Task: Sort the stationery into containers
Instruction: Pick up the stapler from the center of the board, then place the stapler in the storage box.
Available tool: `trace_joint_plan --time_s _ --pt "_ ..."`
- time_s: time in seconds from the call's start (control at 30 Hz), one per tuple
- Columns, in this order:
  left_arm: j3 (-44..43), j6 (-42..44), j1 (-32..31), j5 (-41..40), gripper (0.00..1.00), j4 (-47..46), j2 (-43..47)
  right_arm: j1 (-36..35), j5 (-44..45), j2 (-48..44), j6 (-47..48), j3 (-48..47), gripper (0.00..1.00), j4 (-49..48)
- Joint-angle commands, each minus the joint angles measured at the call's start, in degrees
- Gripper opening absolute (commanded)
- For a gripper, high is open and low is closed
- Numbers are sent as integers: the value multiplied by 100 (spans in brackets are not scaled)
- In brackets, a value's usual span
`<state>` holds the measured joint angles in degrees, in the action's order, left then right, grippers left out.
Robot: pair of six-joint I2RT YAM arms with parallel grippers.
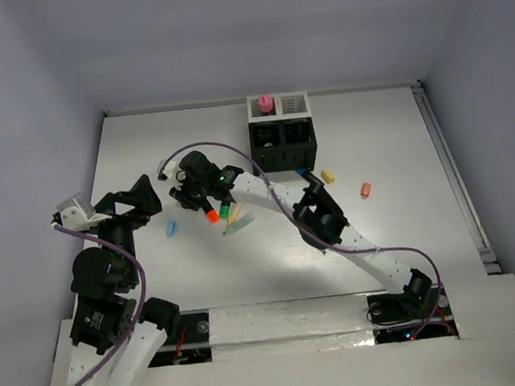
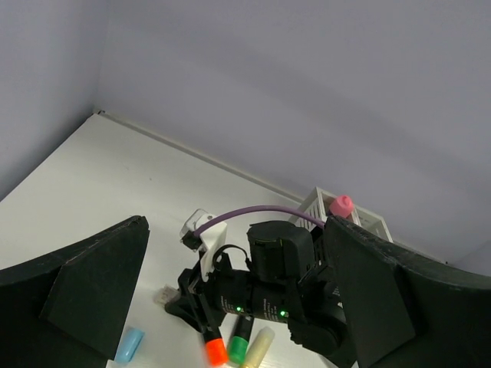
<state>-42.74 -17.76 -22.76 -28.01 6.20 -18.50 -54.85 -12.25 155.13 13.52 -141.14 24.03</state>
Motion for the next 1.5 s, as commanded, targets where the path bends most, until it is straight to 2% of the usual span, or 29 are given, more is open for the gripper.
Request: trace_joint_plan --time_s 0.0,0.17,0.27,0.4,0.57,0.67,0.87,1.03,1.47 --pt "29 115 18 129 99 -312 40 -52 -22 44 -130 122 22 -741" --pt "20 124 18 129 99 -312 31 1 -58 -79 -648 43 16 -1486" --pt "20 124 18 138 99 -312 13 255 -76 -526 -1245 270 15 -2146" --pt "20 124 18 191 99 -312 -31 589 -84 -1536 -2079 1166 15 -3026" --pt "29 124 18 348 99 -338 -31 844 126 -3478 -2029 3406 15 -3721" --pt "38 141 18 454 99 -382 -39 1036 556 -4522 -1809 4538 15 -3827" --pt "29 176 18 796 99 -409 -232 1643 1321 -5571 -1563 5561 12 -3274" --pt "-24 185 18 1017 99 -365 -522 2048 1313 -5520 -1449 5686 12 -2747" --pt "-85 229 18 1245 99 -286 -848 2206 1620 -4676 -1158 5061 11 -2122"
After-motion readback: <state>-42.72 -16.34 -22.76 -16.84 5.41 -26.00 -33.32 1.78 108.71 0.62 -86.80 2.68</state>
